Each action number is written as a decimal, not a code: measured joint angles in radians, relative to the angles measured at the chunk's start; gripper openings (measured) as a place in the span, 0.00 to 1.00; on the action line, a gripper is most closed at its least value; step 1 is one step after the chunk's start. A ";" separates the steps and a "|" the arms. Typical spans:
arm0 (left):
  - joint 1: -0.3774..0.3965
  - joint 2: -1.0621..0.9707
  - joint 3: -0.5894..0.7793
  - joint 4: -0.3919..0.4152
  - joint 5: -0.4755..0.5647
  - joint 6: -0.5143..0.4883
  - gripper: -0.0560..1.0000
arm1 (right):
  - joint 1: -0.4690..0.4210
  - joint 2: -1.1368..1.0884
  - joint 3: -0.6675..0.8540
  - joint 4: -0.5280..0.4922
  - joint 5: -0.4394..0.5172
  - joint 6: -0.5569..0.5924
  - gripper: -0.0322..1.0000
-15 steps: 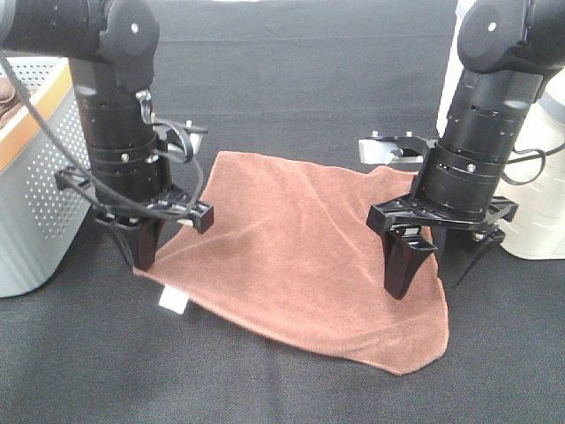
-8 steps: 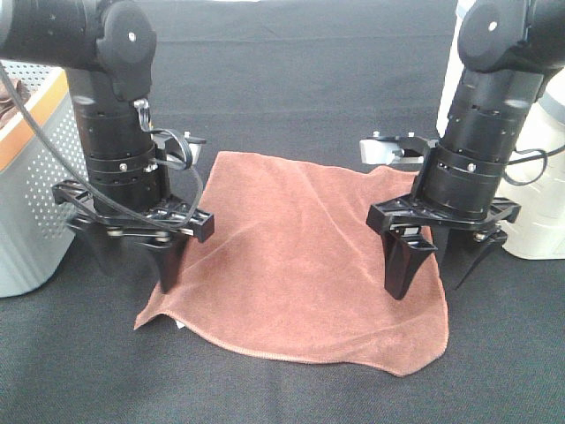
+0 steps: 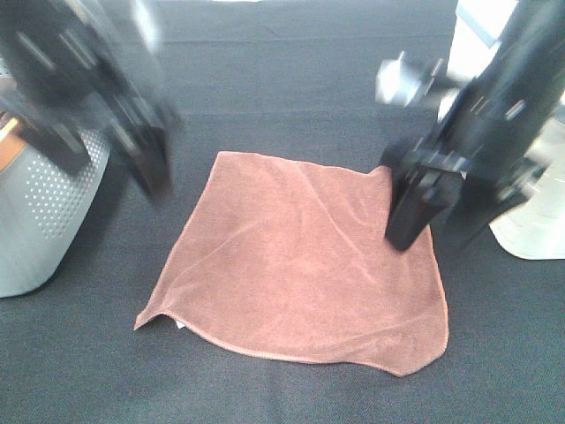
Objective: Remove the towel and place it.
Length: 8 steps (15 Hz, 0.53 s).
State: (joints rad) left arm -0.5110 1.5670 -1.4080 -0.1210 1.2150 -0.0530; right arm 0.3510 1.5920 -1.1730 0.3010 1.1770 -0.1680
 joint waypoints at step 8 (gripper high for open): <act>0.000 -0.395 0.140 0.077 0.003 -0.024 0.79 | 0.000 -0.386 0.022 -0.011 0.028 0.000 0.70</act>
State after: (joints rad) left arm -0.5110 1.1720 -1.2680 -0.0440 1.2180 -0.0770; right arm 0.3510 1.2060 -1.1510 0.2900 1.2050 -0.1680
